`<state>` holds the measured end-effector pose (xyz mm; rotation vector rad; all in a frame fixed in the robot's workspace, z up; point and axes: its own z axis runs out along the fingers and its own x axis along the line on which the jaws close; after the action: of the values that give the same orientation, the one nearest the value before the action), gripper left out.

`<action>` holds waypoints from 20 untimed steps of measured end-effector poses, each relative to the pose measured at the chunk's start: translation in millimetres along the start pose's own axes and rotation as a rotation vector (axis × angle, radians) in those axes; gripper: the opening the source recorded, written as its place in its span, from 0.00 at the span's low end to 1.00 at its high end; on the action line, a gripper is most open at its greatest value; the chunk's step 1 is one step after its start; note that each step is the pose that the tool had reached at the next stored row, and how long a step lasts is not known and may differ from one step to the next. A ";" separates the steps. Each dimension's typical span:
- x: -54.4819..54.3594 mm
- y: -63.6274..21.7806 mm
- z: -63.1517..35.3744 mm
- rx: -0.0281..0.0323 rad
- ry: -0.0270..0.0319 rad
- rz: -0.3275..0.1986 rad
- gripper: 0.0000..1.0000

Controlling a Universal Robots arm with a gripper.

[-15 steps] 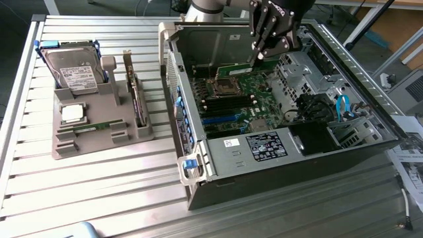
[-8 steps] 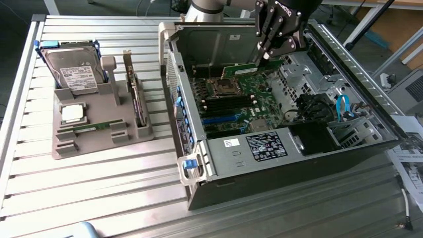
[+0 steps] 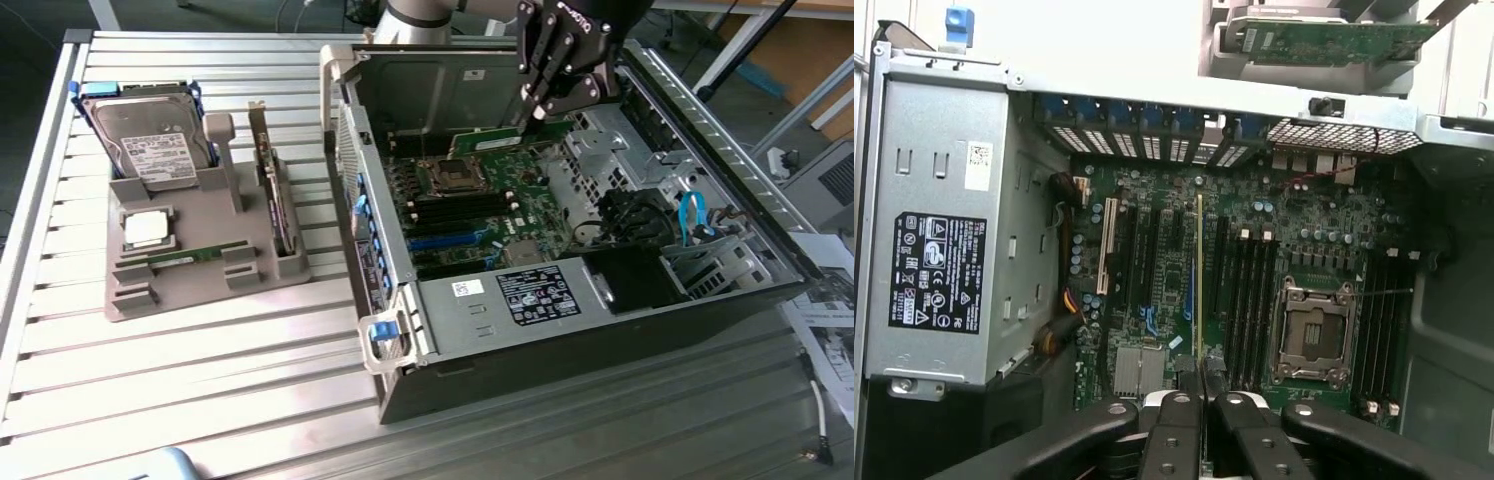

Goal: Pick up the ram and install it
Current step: 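Pick up the ram and move it above insertion slot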

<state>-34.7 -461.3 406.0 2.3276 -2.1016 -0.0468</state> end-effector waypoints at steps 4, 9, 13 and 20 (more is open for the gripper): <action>0.4 -2.8 0.0 -0.0070 -0.0006 0.000 0.12; 0.4 -3.2 0.0 -0.0081 -0.0008 0.001 0.12; 0.4 -3.2 0.3 -0.0074 -0.0018 0.040 0.12; 0.5 -3.2 0.4 -0.0074 -0.0018 0.043 0.12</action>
<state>-31.4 -461.4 405.5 2.2783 -2.1476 -0.0565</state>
